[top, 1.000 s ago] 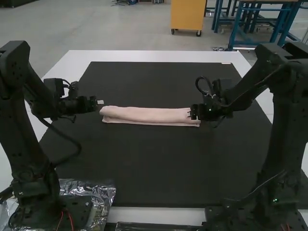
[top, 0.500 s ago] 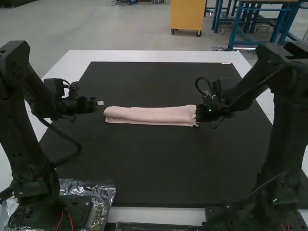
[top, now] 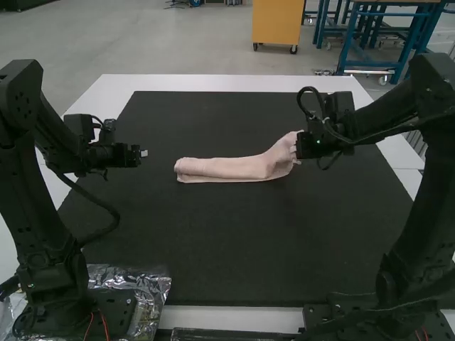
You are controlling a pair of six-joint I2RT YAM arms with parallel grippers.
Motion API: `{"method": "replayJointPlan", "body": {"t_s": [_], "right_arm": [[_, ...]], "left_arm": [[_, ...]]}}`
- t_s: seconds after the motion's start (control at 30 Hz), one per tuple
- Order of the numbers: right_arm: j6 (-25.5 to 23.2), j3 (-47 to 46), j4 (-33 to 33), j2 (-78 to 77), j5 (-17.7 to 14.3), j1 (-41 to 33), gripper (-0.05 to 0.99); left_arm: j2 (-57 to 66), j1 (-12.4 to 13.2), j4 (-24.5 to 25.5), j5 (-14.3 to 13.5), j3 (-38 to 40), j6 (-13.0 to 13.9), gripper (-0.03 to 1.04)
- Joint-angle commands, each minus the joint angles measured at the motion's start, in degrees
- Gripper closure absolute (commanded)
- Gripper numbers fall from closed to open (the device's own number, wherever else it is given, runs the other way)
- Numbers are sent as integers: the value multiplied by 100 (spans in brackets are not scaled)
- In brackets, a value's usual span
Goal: Fold the towel.
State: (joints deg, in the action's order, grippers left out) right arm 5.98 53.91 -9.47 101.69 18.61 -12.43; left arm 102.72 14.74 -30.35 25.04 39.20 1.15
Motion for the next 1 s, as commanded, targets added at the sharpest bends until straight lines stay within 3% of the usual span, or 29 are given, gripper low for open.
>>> {"method": "replayJointPlan", "body": {"t_s": [0.0,0.43,0.97], "right_arm": [[-62,278,-19,35,-15,-603,96],[-484,1078,-213,870,-121,-1983,96],[-501,2203,-274,1819,-112,-2581,96]], "left_arm": [[-173,29,-50,-166,193,219,4],[-164,20,-252,-201,176,131,4],[-164,29,-367,-192,53,149,4]]}}
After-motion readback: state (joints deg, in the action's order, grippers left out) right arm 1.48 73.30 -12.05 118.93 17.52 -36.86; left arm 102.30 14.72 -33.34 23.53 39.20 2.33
